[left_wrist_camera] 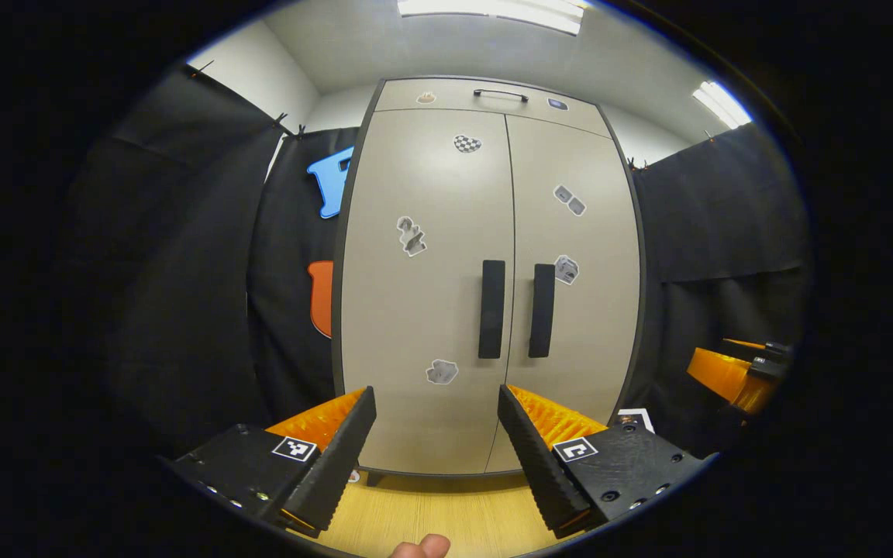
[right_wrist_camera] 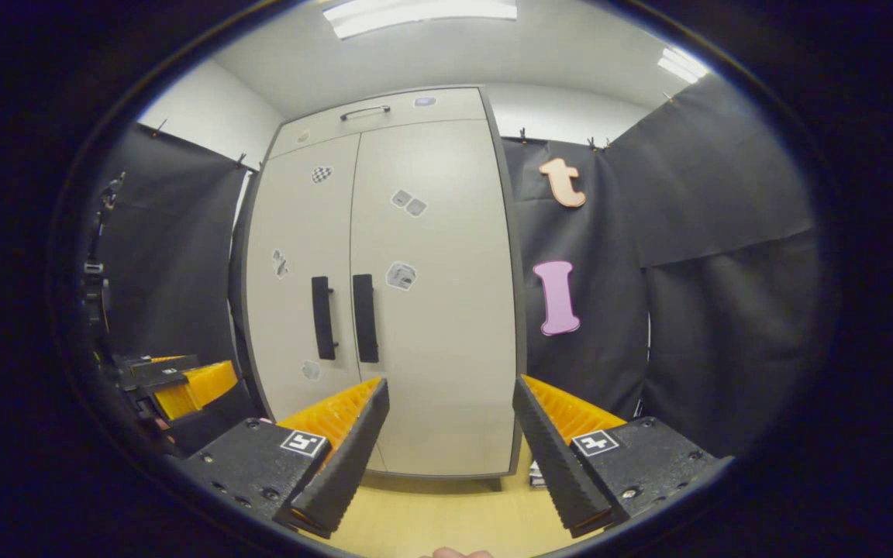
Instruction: Open the right door of the double-door shoe cabinet with the right hand, and open the left door with the left hand.
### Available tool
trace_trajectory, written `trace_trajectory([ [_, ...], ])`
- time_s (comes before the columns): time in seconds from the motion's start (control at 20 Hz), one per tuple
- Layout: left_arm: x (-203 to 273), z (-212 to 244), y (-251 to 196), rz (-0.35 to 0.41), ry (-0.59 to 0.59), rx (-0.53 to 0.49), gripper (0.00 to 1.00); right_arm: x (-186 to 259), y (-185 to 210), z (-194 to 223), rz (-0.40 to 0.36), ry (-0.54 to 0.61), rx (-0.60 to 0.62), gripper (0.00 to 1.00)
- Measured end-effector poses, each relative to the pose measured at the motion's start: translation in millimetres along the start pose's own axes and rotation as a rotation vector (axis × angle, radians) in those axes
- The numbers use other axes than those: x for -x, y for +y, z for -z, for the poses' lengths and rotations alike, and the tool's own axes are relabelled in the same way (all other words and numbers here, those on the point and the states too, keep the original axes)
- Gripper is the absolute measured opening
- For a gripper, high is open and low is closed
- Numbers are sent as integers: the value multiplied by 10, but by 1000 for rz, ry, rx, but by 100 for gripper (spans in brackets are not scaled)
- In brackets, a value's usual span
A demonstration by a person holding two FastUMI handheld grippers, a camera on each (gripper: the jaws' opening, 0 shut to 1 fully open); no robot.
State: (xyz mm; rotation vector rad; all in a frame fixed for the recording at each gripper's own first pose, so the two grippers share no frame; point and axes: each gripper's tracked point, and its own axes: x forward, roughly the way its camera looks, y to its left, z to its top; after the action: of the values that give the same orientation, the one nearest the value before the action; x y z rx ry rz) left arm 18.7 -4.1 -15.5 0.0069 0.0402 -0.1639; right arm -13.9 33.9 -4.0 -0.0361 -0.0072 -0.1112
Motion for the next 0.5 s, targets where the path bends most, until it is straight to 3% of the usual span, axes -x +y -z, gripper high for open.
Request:
trace_trajectory([
  [0.2,8,2,19,10,-3,-14,95,-231,122,-80,-10,7,-44,100],
  [0.5,105,127,30,33,25,-12,95,-930,593,-249,-87,6,-50,100],
])
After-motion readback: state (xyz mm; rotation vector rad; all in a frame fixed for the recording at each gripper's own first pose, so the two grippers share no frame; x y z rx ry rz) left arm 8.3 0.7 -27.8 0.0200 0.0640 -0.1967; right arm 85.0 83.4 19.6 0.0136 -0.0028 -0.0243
